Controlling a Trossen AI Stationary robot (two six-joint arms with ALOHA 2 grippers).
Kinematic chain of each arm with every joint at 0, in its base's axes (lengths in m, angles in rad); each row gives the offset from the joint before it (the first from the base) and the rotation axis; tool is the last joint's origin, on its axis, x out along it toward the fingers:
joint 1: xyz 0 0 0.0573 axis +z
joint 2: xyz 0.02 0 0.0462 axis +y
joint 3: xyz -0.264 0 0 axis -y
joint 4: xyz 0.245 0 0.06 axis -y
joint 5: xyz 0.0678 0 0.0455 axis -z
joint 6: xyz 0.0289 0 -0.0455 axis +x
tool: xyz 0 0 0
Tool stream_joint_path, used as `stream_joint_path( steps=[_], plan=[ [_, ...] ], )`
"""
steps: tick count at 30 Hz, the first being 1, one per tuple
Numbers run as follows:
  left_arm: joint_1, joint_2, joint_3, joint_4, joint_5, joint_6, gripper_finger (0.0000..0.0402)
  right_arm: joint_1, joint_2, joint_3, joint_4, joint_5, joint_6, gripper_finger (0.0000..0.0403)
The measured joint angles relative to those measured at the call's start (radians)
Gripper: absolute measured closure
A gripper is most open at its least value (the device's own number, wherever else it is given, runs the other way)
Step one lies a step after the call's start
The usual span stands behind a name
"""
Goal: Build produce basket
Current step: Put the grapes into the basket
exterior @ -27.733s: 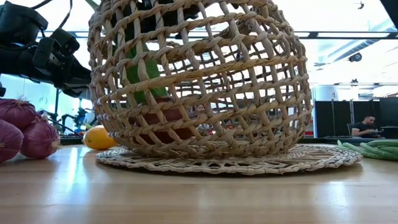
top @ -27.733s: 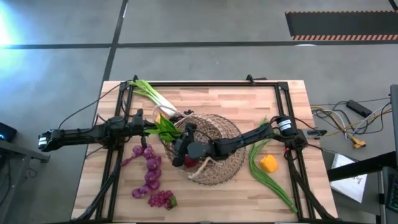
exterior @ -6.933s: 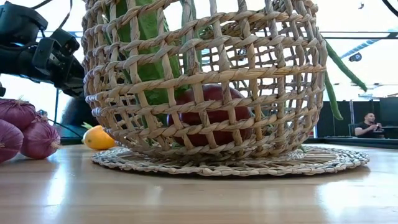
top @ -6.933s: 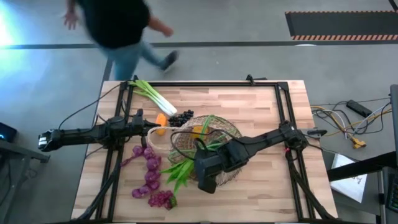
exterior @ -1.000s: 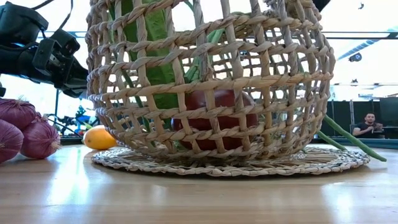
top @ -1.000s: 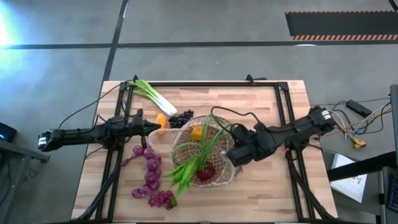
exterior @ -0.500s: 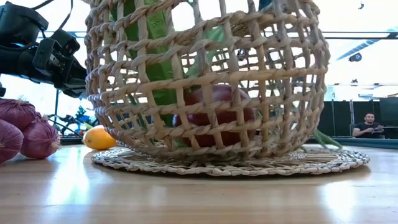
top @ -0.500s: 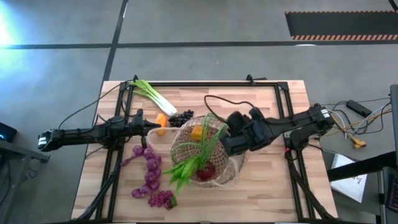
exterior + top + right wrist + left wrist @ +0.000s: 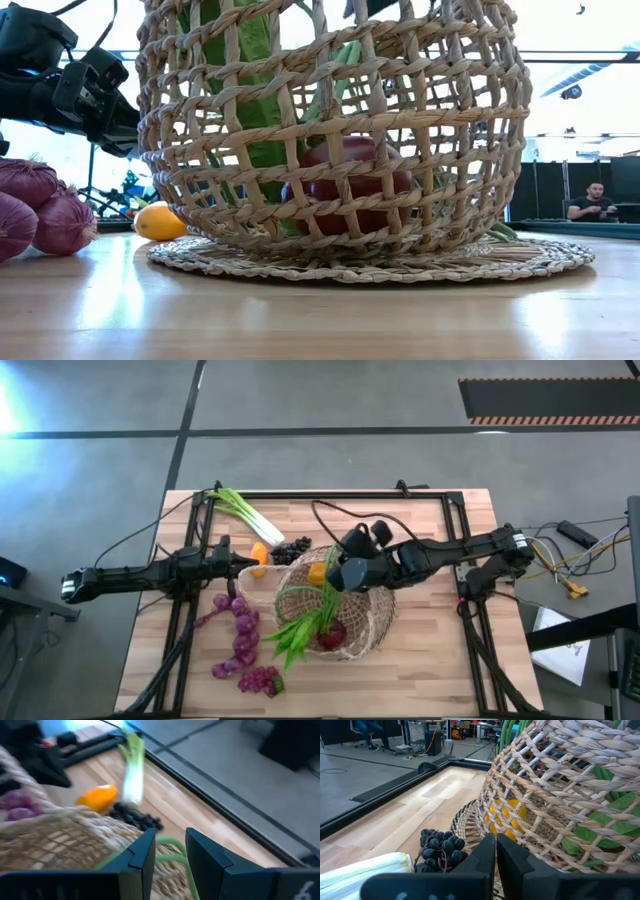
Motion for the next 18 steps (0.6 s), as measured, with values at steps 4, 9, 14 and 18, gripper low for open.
stream_joint_path(
  steps=[4,9,14,18],
  plan=[
    [0.000,0.000,0.000,0.000,0.000,0.000,0.0402,0.004,-0.002,0.000,0.096,-0.023,-0.101,0.0304],
    [0.000,0.000,0.000,0.000,0.000,0.000,0.0402,0.096,-0.009,0.000,0.134,0.046,-0.132,0.0315],
    [0.000,0.000,0.000,0.000,0.000,0.000,0.0402,0.256,0.056,0.002,0.268,0.145,-0.213,0.0333],
    [0.000,0.000,0.000,0.000,0.000,0.000,0.0402,0.398,0.118,0.001,0.500,0.236,-0.399,0.0347]
  ],
)
